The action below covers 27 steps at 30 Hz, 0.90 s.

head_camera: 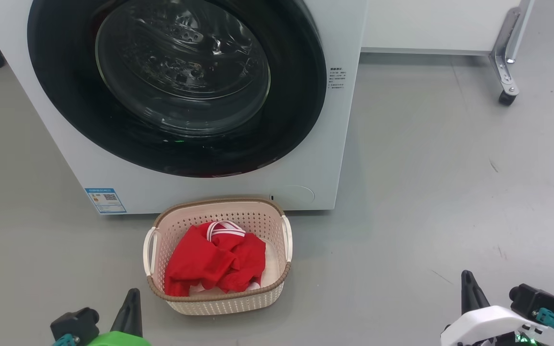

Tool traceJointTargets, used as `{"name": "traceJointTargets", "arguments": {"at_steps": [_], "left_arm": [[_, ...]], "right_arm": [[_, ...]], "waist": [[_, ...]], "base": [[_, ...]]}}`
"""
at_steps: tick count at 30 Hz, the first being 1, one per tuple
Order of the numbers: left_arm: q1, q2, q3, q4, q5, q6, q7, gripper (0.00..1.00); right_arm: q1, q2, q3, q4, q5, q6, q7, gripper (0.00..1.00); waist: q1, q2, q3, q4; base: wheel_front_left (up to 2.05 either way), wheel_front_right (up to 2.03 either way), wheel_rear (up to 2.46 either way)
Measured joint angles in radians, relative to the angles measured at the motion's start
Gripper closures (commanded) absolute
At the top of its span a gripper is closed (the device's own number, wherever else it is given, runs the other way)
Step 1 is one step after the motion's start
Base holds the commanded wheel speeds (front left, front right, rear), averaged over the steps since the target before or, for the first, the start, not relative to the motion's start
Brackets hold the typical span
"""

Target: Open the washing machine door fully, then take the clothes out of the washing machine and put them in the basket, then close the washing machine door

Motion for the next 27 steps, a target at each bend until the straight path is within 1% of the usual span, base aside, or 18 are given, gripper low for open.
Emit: {"name": "traceJointTargets", "arguments": {"at_steps": [6,9,15,17,25,27], "left_arm": [[-0.002,-0.002,0.026,0.000,-0.078,-0.013,0.024,1.00],[-0.008,-0.004,0.032,0.000,-0.110,-0.016,0.032,1.00],[-0.018,-0.006,0.059,0.000,-0.187,-0.027,0.050,1.00],[-0.018,-0.007,0.064,0.000,-0.216,-0.034,0.055,1.00],[-0.036,-0.011,0.095,0.000,-0.311,-0.044,0.077,1.00],[-0.038,-0.012,0.101,0.000,-0.340,-0.053,0.084,1.00]], "right_arm": [[-0.015,0.001,-0.021,-0.005,0.076,0.001,0.024,1.00],[-0.016,0.001,-0.030,-0.006,0.117,0.010,0.035,1.00],[-0.025,0.003,-0.049,-0.011,0.193,0.012,0.058,1.00],[-0.033,0.003,-0.056,-0.014,0.222,0.018,0.067,1.00],[-0.038,0.004,-0.080,-0.022,0.324,0.027,0.093,1.00],[-0.040,0.004,-0.086,-0.024,0.353,0.027,0.101,1.00]], "waist": [[0.0000,0.0000,0.001,-0.005],[0.0000,0.0000,0.002,-0.008],[0.0000,0.0000,0.003,-0.013],[0.0000,0.0000,0.003,-0.014],[0.0000,0.0000,0.005,-0.021],[0.0000,0.0000,0.005,-0.022]], "base": [[0.00,0.00,0.00],[0.00,0.00,0.00],[0.00,0.00,0.00],[0.00,0.00,0.00],[0.00,0.00,0.00],[0.00,0.00,0.00]]}}
